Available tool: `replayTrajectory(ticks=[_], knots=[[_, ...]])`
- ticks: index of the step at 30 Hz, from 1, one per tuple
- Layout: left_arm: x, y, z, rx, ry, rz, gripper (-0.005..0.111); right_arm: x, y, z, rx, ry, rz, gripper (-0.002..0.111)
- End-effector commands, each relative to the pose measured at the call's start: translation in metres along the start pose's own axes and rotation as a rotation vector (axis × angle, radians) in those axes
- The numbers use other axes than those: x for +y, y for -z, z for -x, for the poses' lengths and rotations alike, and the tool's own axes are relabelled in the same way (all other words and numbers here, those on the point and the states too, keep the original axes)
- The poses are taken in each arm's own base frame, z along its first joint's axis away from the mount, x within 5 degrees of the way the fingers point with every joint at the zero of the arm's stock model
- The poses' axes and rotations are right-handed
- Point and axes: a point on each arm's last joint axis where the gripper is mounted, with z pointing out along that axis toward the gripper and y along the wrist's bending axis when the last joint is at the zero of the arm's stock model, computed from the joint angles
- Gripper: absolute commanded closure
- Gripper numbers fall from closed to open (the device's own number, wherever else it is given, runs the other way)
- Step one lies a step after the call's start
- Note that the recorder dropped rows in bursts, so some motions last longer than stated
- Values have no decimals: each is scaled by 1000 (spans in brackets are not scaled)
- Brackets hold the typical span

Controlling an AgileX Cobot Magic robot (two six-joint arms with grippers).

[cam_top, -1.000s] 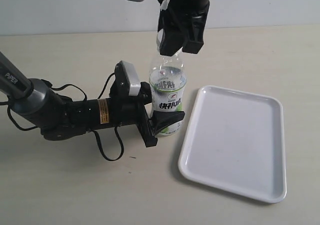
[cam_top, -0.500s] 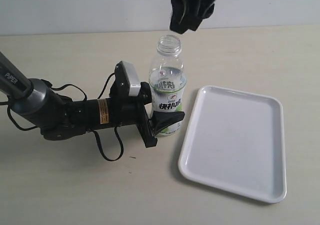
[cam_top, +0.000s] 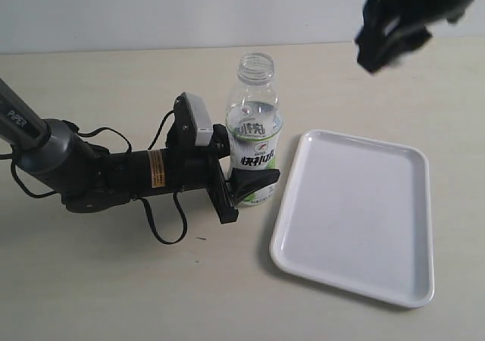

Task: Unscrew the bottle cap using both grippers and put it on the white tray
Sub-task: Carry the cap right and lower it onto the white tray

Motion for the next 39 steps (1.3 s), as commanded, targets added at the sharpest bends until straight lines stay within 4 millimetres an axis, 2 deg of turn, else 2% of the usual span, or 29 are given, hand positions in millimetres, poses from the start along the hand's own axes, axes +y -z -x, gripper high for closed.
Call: replayTrajectory(ticks=[1, 4, 7, 21, 28, 34, 36, 39], knots=[[-1, 0, -4, 37, -11, -7, 106, -5, -55, -35, -4, -66, 29, 108], [-2, 0, -4, 38, -13, -12, 106, -4, -97, -56, 8, -121, 123, 108], [-2, 0, -4, 38, -13, -12, 106, -6, -127, -66, 64, -149, 179, 108], [-2, 0, -4, 38, -13, -12, 106, -13, -204, -79, 207, -145, 154, 108], [-2, 0, -4, 38, -13, -12, 106, -14, -225, -81, 206, -150, 142, 108], [-1, 0, -4, 36, -9, -2, 106, -15, -228, -80, 190, -153, 129, 107], [-1, 0, -4, 36, -9, -2, 106, -15, -228, -80, 190, -155, 129, 100], [-1, 0, -4, 36, -9, -2, 106, -15, -228, -80, 195, -168, 130, 80]])
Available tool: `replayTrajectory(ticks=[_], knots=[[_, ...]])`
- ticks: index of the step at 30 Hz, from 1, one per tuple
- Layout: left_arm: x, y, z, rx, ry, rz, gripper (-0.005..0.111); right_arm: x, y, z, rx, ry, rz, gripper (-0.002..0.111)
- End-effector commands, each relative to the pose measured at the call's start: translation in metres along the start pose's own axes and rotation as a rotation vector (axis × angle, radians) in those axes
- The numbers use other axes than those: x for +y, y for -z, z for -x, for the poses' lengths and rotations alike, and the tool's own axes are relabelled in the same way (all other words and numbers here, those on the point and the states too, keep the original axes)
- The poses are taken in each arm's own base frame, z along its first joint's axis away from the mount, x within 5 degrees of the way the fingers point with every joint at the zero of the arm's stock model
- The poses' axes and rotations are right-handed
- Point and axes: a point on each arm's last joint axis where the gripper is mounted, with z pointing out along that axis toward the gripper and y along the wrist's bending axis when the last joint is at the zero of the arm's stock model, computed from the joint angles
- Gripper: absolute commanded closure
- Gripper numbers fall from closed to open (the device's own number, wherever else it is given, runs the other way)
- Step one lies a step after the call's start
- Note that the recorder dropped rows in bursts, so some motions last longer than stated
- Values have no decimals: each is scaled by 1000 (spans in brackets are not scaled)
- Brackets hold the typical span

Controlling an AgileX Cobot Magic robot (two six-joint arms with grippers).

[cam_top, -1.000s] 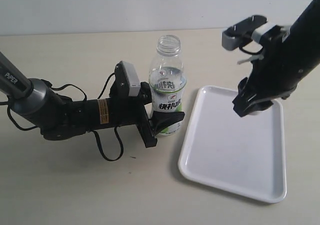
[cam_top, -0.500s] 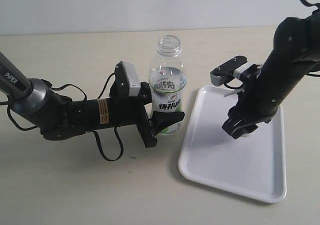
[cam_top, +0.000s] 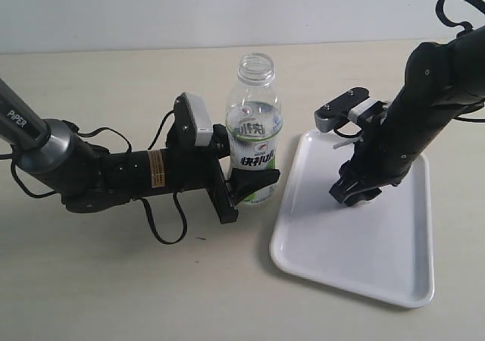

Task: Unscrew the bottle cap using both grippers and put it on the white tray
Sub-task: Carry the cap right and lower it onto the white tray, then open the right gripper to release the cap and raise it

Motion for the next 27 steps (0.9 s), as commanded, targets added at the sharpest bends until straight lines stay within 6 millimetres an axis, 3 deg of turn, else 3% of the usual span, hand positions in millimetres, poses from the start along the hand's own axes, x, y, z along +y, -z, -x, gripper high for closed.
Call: replayTrajectory(ticks=[1, 6, 11, 15, 17, 20, 22, 23, 25, 27], knots=[[-1, 0, -4, 36, -6, 0, 106, -1, -5, -4, 29, -15, 9, 71], [-1, 0, -4, 36, -6, 0, 106, 0, -5, -5, 43, -15, 16, 38], [-1, 0, -4, 36, -6, 0, 106, 2, -1, -7, 81, -14, 38, 29], [-1, 0, -3, 34, -6, 0, 106, 5, 35, -2, 75, 1, 56, 29], [-1, 0, -3, 29, -4, 2, 105, 7, 63, 3, 29, 9, 48, 29], [-2, 0, -3, 28, -4, -12, 78, 11, 104, 6, -91, 11, 5, 29], [-2, 0, -3, 27, -2, -16, 44, 13, 124, 3, -149, 20, -19, 29], [-2, 0, -3, 26, 23, -10, 21, 15, 134, 2, -178, 23, -29, 29], [-1, 0, -2, 24, 28, -2, 1, 17, 144, 0, -208, 29, -41, 29], [-2, 0, -2, 25, 11, -18, 1, 18, 151, -2, -228, 31, -48, 29]])
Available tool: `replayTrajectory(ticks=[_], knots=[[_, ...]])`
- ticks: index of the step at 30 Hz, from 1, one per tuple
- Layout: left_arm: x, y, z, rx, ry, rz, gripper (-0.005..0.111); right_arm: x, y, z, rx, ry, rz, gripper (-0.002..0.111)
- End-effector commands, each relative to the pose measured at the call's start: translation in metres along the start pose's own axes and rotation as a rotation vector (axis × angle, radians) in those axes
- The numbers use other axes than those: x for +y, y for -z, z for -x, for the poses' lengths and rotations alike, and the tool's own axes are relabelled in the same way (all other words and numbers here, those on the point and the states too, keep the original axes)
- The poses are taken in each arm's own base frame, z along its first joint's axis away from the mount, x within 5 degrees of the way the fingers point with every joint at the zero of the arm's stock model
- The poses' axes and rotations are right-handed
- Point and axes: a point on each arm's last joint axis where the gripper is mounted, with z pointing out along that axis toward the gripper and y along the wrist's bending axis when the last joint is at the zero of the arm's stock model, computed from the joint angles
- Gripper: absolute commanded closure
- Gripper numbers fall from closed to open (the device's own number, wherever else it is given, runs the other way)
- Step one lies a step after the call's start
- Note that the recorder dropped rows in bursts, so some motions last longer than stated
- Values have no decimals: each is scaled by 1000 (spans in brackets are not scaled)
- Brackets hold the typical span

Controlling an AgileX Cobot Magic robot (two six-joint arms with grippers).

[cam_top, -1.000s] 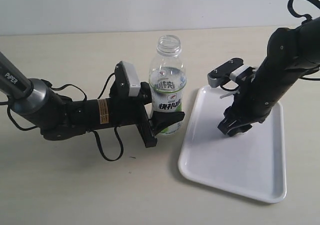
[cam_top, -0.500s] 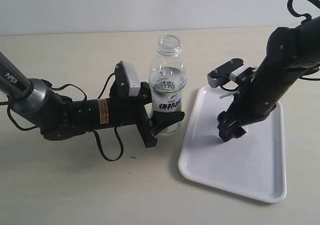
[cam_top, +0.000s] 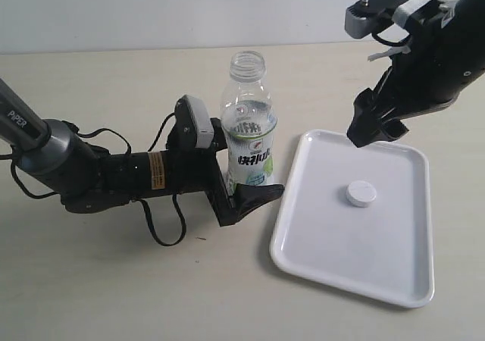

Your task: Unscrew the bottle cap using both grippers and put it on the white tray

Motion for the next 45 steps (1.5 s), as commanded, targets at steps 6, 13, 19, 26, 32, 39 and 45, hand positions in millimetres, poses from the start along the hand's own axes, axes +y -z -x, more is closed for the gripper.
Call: replayTrajectory(ticks=[6, 13, 19, 26, 32, 39, 45], knots=[[-1, 2, 11, -9, -18, -17, 1, 2, 20, -3, -22, 9, -16, 29], [9, 16, 14, 12, -43, -41, 1, 2, 20, -3, -14, 9, -12, 29], [23, 44, 33, -11, -15, -112, 1, 1, 20, -4, -9, 19, -22, 29], [66, 100, 34, -21, 150, 30, 2, 1, 20, -4, -9, 19, -22, 29], [68, 108, 32, -4, 293, 19, 2, 1, 20, -4, -9, 19, -22, 29], [70, 107, 34, -18, 335, 35, 30, 1, 20, -4, -6, -19, -20, 30], [71, 110, 42, -25, 314, 37, 103, 3, 20, -5, -2, -59, -1, 30]])
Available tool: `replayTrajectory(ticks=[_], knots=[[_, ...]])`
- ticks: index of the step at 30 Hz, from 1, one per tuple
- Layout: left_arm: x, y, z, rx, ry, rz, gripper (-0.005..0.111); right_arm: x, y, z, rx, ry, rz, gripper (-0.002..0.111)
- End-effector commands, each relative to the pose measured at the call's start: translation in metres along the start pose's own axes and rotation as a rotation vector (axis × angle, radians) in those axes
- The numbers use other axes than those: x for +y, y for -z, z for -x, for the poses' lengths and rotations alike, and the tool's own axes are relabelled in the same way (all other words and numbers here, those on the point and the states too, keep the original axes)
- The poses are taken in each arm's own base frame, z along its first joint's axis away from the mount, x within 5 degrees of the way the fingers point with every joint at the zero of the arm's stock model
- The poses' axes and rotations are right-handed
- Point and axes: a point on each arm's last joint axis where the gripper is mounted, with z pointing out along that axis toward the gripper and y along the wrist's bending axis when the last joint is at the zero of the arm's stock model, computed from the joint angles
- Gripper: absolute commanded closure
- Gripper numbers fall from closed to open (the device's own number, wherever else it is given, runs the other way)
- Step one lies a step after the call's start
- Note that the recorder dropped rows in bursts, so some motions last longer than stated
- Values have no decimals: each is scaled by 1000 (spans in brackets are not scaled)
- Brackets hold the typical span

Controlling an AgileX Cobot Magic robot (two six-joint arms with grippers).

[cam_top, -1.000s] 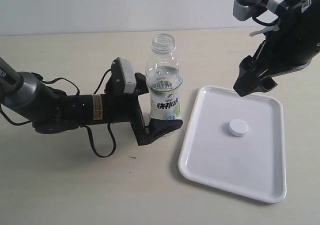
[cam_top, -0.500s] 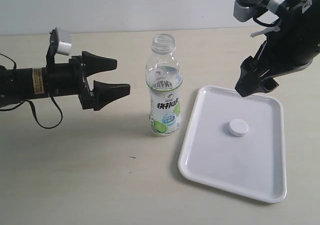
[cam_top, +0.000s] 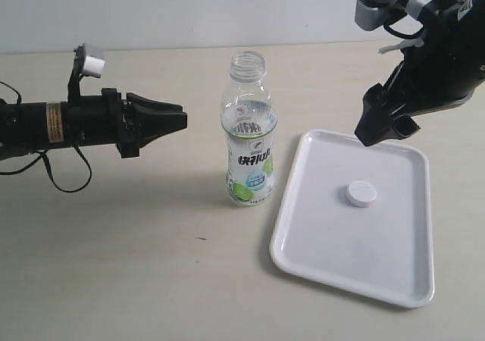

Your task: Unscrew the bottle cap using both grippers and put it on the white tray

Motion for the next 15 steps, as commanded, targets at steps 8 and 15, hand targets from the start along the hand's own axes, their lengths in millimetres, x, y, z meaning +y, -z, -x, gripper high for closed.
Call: replayTrajectory(ticks=[8, 15], knots=[[-21, 27, 51, 11, 75, -46, 107, -1, 11, -9, 69, -90, -24, 107], [-59, 64, 57, 9, 197, 0, 107, 7, 42, -17, -424, -202, -127, 108]])
